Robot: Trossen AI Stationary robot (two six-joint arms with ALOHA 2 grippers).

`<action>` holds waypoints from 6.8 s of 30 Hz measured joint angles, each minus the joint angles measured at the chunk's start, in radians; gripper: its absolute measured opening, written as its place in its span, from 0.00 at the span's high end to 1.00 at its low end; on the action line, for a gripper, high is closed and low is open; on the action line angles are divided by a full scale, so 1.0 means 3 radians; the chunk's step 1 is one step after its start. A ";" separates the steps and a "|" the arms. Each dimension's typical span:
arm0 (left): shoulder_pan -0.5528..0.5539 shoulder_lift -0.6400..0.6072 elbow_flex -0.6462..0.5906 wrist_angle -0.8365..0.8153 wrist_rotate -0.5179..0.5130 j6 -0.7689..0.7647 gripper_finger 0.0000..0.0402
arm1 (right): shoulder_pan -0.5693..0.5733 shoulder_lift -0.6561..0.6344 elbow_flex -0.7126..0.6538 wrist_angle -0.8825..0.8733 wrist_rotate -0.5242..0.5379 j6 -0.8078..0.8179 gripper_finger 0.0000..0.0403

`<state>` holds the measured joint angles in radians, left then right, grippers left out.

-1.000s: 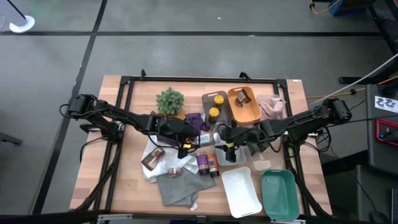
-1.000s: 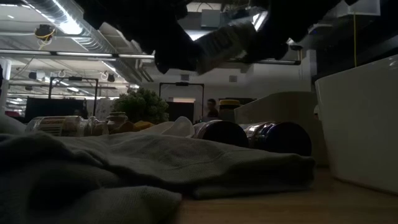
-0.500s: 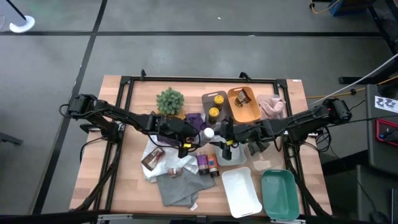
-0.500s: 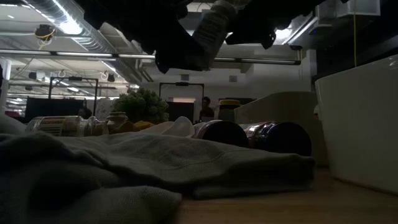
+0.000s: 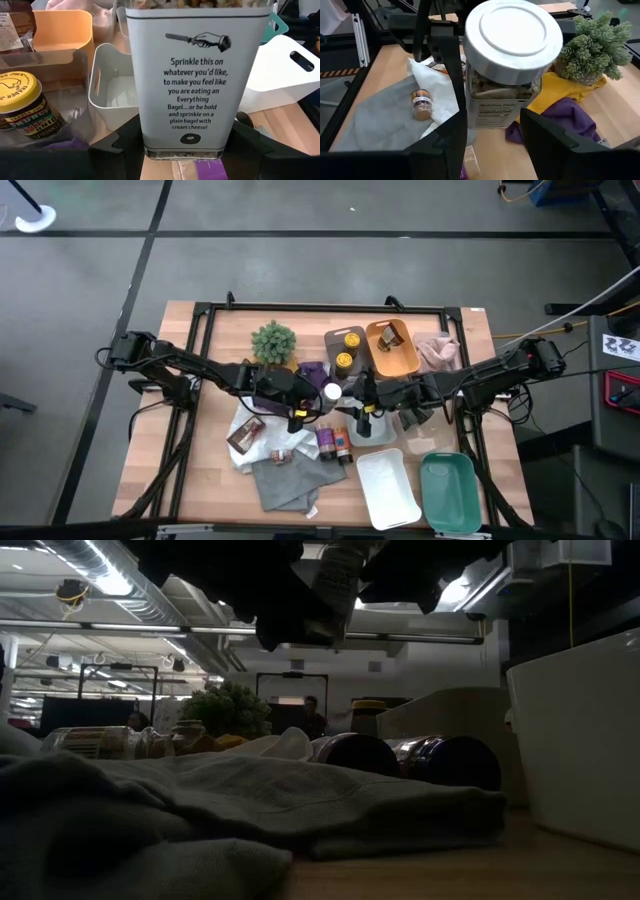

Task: Sort spices by type
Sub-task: Put the white seasoning bottle into the gray bin, then put the top brown seasoning bottle into the white bin

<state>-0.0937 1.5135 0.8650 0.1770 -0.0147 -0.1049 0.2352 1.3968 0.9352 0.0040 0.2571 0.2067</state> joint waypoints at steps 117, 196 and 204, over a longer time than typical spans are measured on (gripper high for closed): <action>0.0145 -0.0004 0.0009 -0.0013 0.0050 -0.0007 0.52 | -0.0243 -0.0113 0.0003 -0.0345 -0.0561 -0.0198 0.50; 0.0276 -0.0079 0.0001 -0.0368 0.0013 -0.0425 0.38 | -0.0242 -0.0281 -0.0503 -0.1914 -0.0279 -0.0270 0.26; 0.0530 -0.0227 0.0003 -0.0917 0.0013 -0.0436 0.38 | -0.0242 -0.0281 -0.0118 -0.2343 -0.0279 -0.0273 0.26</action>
<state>0.0653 1.4453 0.8658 -0.0979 -0.0109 -0.2356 0.1627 1.3125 0.8997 -0.6988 0.1734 0.1249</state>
